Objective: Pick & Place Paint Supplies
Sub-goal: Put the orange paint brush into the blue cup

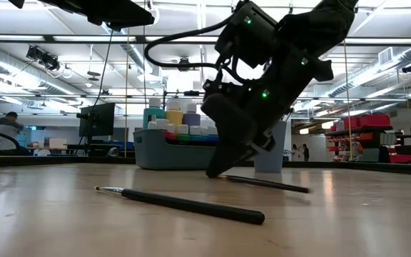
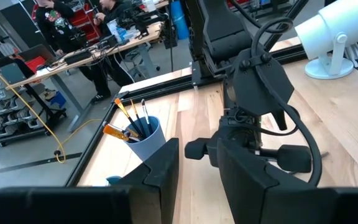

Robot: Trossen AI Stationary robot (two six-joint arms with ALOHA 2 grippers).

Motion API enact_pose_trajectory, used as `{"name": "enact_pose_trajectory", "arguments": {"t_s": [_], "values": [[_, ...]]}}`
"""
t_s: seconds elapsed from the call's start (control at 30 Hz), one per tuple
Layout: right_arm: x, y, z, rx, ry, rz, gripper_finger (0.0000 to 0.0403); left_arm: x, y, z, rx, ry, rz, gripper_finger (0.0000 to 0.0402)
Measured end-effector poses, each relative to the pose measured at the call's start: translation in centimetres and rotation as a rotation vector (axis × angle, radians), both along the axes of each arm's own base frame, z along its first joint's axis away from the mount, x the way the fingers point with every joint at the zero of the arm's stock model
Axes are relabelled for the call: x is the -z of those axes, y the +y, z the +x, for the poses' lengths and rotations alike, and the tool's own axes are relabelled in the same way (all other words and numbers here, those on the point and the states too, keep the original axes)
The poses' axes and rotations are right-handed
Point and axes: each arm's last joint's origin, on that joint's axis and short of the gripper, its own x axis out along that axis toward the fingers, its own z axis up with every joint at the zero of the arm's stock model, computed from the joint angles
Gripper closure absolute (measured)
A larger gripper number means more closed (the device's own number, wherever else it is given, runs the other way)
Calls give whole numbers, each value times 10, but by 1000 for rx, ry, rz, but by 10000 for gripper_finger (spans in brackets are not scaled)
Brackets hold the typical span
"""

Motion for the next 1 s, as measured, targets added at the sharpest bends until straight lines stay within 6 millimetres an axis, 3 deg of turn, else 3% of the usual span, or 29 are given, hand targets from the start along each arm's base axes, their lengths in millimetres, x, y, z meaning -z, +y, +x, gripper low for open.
{"name": "enact_pose_trajectory", "arguments": {"t_s": [0.3, 0.53, 0.83, 1.0], "values": [[-4, 1, 2, 8, -40, 32, 400, 0, 0, 0, 0, 0, 0, 283], [-37, 5, 3, -63, -156, 78, 402, 0, 0, 0, 0, 0, 3, 283], [-47, 10, 5, -120, -218, 51, 402, 0, 0, 0, -1, 1, 3, 283], [-71, 8, 1, -130, -272, -20, 403, 0, 0, 0, -2, 0, 3, 283]]}}
